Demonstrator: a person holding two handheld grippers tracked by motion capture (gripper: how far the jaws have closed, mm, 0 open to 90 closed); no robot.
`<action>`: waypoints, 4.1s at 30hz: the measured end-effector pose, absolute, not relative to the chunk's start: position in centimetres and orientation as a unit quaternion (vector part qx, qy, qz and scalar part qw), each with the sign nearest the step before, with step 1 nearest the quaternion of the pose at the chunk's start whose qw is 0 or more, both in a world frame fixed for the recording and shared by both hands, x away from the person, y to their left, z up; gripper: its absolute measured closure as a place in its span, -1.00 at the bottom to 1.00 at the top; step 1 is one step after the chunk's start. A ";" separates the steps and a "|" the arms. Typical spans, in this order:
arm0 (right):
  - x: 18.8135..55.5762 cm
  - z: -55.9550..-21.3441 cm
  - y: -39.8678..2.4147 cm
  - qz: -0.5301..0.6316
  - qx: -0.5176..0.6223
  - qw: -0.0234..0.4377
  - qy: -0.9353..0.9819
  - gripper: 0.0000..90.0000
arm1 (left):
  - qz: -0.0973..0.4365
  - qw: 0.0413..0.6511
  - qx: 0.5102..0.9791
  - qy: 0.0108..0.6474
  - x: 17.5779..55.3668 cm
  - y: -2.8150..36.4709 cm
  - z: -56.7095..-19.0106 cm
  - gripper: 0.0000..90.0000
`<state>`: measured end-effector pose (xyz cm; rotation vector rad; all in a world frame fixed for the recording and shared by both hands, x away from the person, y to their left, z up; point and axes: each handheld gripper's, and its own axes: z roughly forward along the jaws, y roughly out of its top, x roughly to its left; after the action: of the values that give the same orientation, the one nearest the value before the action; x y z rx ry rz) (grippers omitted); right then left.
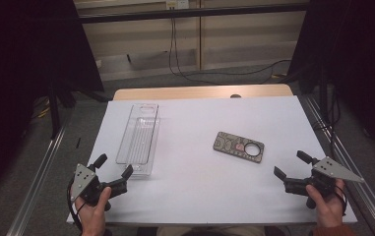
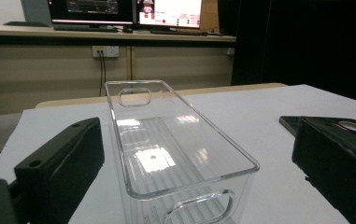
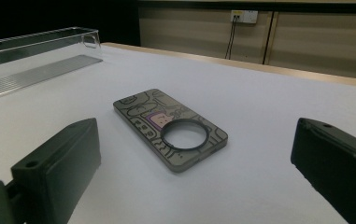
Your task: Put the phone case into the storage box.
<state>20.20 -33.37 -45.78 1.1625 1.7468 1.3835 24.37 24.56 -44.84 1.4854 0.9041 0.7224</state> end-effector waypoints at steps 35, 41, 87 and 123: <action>21.1 -45.6 -31.6 0.505 0.436 0.208 0.715 -0.93 | 0.309 0.584 0.643 0.389 24.1 24.7 -44.8 -0.95; 21.2 -45.3 -31.3 0.506 0.433 0.191 0.721 -0.94 | 0.305 0.584 0.643 0.390 24.1 24.7 -44.8 -0.95; 27.5 -43.9 -29.0 0.458 0.405 0.102 0.785 -0.64 | 0.303 0.585 0.640 0.395 24.2 24.9 -44.9 -0.95; 32.8 -42.1 -29.1 0.385 0.401 0.076 0.828 0.81 | 0.303 0.583 0.641 0.396 24.3 24.9 -44.9 -0.95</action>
<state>32.77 -29.08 -42.10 1.2006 2.4812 1.1553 24.29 24.91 -44.94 1.4965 0.9238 0.7079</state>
